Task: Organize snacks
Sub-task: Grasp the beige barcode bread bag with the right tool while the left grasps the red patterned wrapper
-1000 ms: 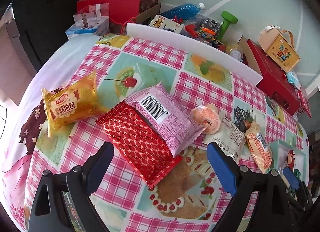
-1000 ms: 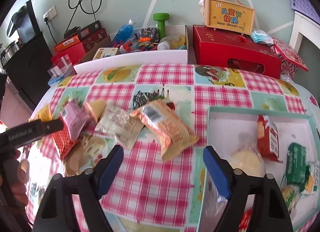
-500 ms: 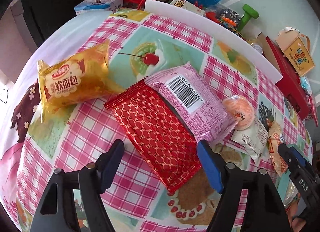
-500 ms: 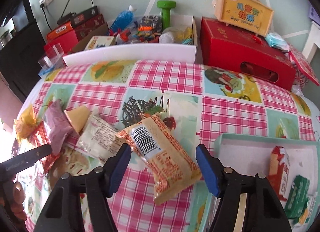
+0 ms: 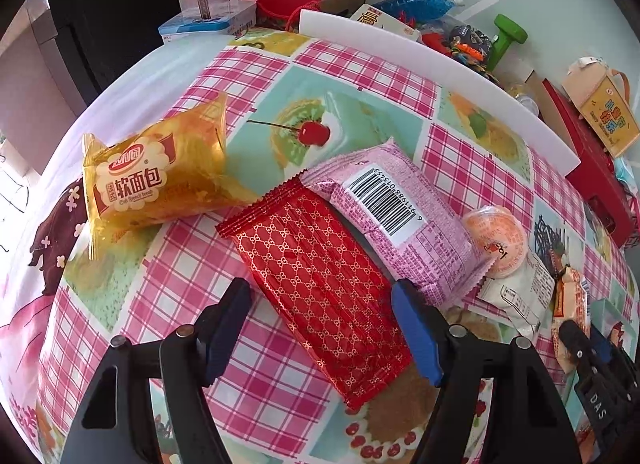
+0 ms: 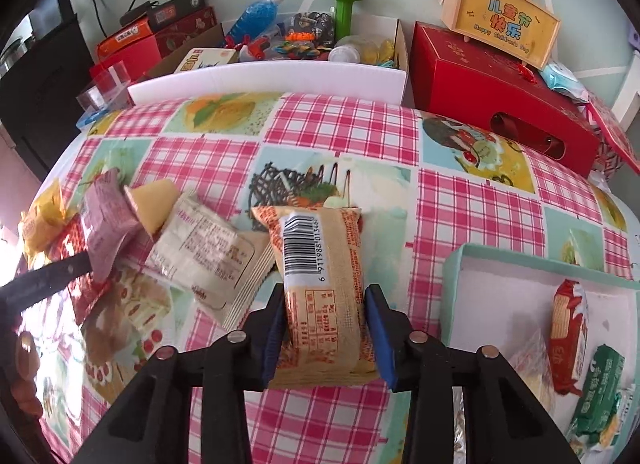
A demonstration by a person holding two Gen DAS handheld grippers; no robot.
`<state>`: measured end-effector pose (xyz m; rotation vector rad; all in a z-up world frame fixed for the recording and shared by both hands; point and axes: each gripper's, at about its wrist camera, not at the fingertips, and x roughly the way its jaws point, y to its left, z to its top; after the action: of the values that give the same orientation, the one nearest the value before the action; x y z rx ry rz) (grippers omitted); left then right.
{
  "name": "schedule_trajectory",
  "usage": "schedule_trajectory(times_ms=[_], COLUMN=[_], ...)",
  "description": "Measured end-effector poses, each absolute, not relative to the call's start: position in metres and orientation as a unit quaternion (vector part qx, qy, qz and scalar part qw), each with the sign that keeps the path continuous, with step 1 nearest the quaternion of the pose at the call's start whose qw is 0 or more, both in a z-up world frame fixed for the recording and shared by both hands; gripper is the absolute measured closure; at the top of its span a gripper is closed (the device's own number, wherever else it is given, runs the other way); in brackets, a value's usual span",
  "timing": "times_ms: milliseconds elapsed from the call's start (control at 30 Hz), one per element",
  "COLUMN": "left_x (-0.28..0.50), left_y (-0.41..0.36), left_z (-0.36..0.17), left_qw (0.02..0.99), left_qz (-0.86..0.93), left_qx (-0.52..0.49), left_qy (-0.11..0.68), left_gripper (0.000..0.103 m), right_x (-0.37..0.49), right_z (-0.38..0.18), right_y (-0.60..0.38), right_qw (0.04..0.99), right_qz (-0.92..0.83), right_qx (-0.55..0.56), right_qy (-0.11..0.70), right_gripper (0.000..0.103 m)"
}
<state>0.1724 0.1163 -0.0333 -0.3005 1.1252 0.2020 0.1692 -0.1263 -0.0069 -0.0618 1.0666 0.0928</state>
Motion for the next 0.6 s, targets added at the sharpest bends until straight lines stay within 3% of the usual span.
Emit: schedule_trajectory(times_ms=[400,600], left_x=[0.179,0.167], left_y=[0.106,0.105], left_z=[-0.038,-0.035], left_qw=[0.837,0.839], left_qz=[0.114,0.102], left_qx=[-0.114,-0.106], left_qy=[0.522,0.524], left_gripper=[0.030,0.047], right_x=[0.145,0.128], right_z=[-0.009,-0.011], right_y=[-0.125,-0.128], right_qw=[0.859,0.859], right_qz=[0.041,0.037], right_qx=[-0.031,-0.023], right_qy=[0.509,0.510], right_gripper=[0.063,0.063])
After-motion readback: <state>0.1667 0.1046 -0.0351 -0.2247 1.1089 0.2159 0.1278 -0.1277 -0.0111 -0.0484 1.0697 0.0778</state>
